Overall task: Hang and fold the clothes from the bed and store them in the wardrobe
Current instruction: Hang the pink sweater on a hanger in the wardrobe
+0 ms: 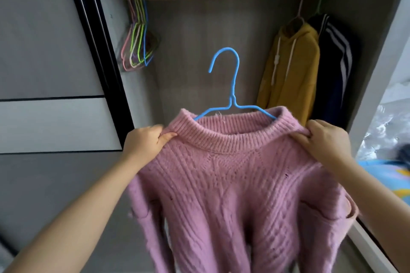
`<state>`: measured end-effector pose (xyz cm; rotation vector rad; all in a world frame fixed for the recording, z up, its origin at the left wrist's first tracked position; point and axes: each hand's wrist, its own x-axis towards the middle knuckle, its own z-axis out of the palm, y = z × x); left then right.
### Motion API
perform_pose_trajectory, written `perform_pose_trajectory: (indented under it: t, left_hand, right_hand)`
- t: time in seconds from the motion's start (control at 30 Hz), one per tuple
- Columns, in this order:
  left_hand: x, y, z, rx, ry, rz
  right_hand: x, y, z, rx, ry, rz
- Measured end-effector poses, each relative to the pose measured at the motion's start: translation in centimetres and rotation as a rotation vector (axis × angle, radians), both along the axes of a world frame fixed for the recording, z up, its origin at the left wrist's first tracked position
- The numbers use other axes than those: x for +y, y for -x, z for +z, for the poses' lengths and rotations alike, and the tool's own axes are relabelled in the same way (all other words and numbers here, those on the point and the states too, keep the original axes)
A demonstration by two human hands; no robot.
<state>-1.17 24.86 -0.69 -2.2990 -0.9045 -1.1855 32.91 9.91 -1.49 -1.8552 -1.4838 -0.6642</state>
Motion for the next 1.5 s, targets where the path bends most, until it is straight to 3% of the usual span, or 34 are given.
perform_pose_trajectory:
  t: [0.1,0.27,0.37,0.47,0.57,0.73,0.97,1.1,1.33,1.5]
  left_hand:
    - [0.1,-1.2,0.5,0.006,-0.047,-0.028]
    - [0.9,-2.9,0.4,0.09,0.01,-0.057]
    - [1.7,-4.1,1.9,0.112,0.197,0.015]
    - [2.9,-5.5,3.2,0.128,0.2,0.025]
    - [4.5,-8.3,5.7,0.155,0.142,0.004]
    - [6.5,-11.5,9.4,0.238,0.172,0.103]
    - [11.0,-14.2,15.5,0.073,0.293,0.06]
    - [14.3,-17.2,19.3,0.126,0.219,0.13]
    - [19.9,-23.1,25.1,0.142,0.147,0.249]
    - [24.3,-27.8,27.8,0.219,0.115,0.288]
  right_hand:
    - [-0.2,-1.0,-0.7,0.0,0.024,-0.042]
    - [-1.8,-1.0,-0.3,0.101,0.234,-0.078]
    - [-3.4,-0.8,0.2,-0.017,0.189,-0.03]
    - [-4.3,-0.1,1.1,-0.11,0.084,-0.043]
    - [-3.6,0.0,4.3,0.067,-0.011,-0.083]
    - [-2.1,-0.9,8.6,0.294,0.029,-0.22]
    - [2.5,-1.8,14.9,0.768,-0.163,-0.032]
    - [8.2,-3.0,17.9,0.988,-0.233,0.028]
    - [18.2,-7.9,22.7,1.123,-0.385,0.078]
    - [23.2,-11.2,23.2,1.091,-0.407,0.082]
